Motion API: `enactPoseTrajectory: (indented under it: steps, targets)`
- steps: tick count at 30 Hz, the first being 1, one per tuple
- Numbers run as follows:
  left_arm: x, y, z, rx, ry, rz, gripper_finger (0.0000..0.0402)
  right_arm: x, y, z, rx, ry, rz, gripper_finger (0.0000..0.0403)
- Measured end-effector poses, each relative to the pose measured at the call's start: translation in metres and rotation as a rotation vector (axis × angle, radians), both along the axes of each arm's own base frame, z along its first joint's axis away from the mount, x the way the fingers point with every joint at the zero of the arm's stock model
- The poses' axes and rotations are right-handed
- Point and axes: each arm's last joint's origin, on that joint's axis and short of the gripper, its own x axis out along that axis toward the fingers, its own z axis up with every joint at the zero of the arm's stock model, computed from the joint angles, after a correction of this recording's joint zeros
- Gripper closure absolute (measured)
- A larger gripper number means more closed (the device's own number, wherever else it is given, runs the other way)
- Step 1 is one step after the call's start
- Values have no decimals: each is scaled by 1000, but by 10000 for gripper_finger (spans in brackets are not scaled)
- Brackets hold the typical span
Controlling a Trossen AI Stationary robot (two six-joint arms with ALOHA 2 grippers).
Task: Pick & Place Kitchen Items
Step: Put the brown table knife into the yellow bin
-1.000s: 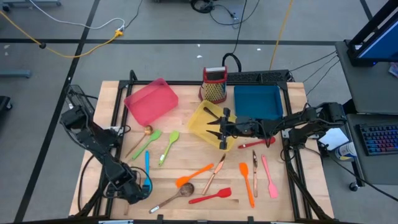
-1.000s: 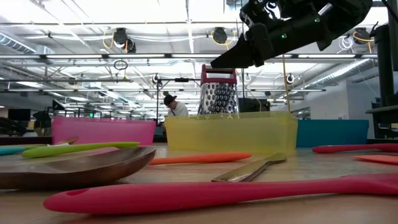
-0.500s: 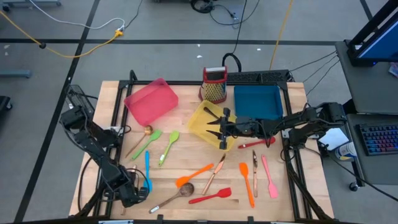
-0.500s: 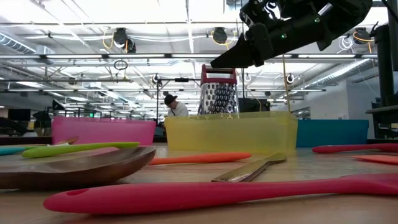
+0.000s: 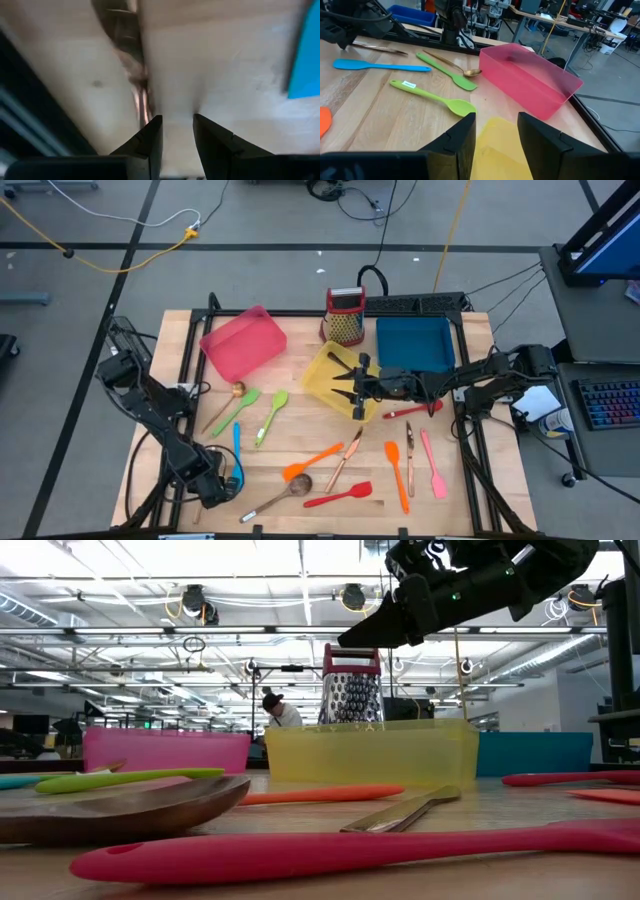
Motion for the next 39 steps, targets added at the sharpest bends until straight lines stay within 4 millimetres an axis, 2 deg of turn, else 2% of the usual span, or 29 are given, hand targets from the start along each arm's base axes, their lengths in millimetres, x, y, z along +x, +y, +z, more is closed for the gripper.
enactPoseTrajectory:
  steps: [6,16,18,29,39]
  targets:
    - [8,-6,14,-95,116,31,289,0,0,-1,0,13,1,264]
    - [3,-17,19,-91,109,74,289,-1,0,-5,-37,62,11,264]
    - [3,-16,18,-67,78,76,289,-1,0,-5,-43,62,13,264]
    - [-2,-30,-11,-36,156,-6,289,-1,0,-5,-39,59,12,264]
    - [-7,-30,-7,-45,179,8,289,-1,0,-2,-32,28,10,264]
